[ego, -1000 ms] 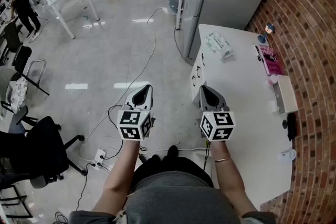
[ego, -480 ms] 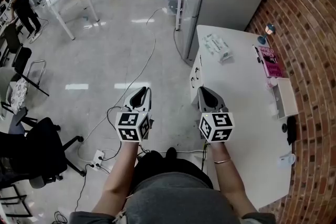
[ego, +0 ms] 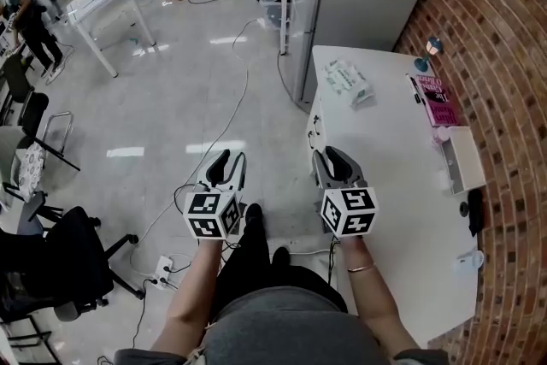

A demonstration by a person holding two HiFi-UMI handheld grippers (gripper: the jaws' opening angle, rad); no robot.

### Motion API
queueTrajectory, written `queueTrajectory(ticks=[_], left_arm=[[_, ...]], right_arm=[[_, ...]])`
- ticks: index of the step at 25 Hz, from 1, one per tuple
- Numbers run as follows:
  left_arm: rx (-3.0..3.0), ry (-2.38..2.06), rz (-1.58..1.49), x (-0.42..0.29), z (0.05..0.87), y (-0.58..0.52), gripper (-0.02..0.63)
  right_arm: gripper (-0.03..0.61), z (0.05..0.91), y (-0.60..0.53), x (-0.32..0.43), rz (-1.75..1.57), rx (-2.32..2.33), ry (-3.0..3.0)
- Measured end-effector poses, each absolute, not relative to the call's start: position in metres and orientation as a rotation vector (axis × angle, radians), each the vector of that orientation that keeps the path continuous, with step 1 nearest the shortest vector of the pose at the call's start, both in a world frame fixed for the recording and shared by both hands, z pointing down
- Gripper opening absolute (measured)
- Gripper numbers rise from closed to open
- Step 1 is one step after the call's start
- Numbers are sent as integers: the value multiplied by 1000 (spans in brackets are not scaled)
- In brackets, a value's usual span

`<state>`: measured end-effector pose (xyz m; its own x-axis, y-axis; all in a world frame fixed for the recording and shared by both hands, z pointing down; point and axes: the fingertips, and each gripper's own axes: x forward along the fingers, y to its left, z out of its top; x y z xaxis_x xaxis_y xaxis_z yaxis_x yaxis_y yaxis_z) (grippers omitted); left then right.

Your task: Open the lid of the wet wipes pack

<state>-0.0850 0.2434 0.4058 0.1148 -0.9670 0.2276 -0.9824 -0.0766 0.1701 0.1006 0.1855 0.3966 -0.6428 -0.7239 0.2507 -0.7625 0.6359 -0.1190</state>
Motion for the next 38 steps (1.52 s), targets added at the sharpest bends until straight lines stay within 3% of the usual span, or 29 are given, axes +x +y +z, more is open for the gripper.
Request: queueTrajectory(ticks=[6, 14, 26, 38], left_arm=[[2149, -1881, 93, -88, 413, 210, 130], [2200, -1821, 104, -110, 419, 130, 129], [2297, -1634, 146, -148, 422, 4, 129], [2419, -1445, 205, -134, 431, -61, 129]], right_arm=[[141, 401, 159, 96, 353, 1252, -2665], [110, 408, 93, 69, 379, 1290, -2636], [114, 396, -7, 48, 402, 1549, -2532], [109, 398, -37, 81, 400, 1807, -2347]])
